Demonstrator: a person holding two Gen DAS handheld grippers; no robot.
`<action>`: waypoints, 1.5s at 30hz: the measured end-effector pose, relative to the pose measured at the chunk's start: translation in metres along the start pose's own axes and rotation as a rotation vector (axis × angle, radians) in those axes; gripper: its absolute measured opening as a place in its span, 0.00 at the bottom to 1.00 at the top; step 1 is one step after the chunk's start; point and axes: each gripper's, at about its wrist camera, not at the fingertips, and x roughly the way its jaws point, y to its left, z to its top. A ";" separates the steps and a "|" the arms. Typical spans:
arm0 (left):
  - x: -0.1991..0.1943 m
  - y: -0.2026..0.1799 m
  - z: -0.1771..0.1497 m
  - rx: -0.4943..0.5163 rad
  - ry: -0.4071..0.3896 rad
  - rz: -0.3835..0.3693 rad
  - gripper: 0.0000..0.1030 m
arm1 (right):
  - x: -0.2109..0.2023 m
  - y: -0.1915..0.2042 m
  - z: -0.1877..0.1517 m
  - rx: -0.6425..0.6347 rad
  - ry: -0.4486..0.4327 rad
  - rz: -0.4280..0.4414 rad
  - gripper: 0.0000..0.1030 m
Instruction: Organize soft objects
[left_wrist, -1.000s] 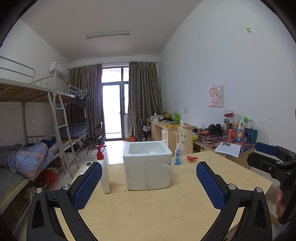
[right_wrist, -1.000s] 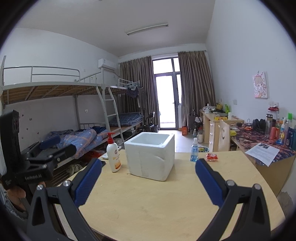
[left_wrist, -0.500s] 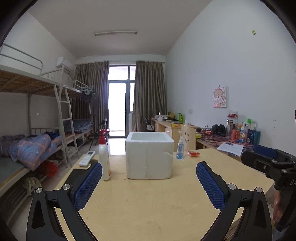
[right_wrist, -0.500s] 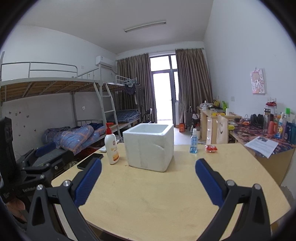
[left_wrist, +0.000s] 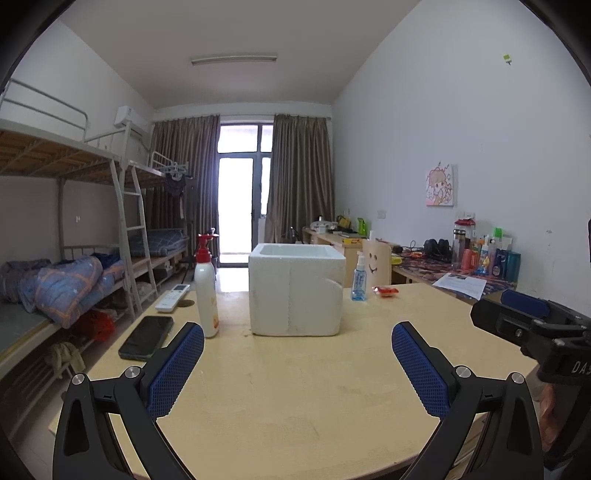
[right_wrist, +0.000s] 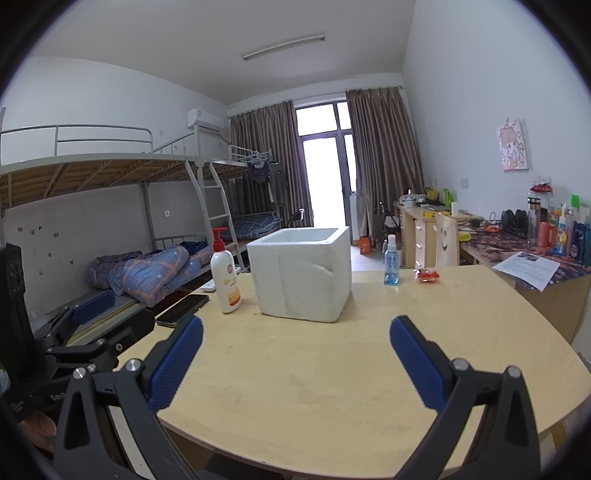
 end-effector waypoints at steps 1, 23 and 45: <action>-0.002 -0.001 -0.002 0.001 0.000 -0.005 0.99 | -0.001 0.001 -0.002 -0.005 -0.005 -0.007 0.99; -0.021 -0.007 -0.018 0.010 0.018 -0.015 0.99 | -0.021 0.006 -0.020 -0.020 -0.044 -0.086 0.99; -0.024 -0.009 -0.016 0.032 0.023 0.008 0.99 | -0.023 0.008 -0.024 -0.023 -0.050 -0.118 0.99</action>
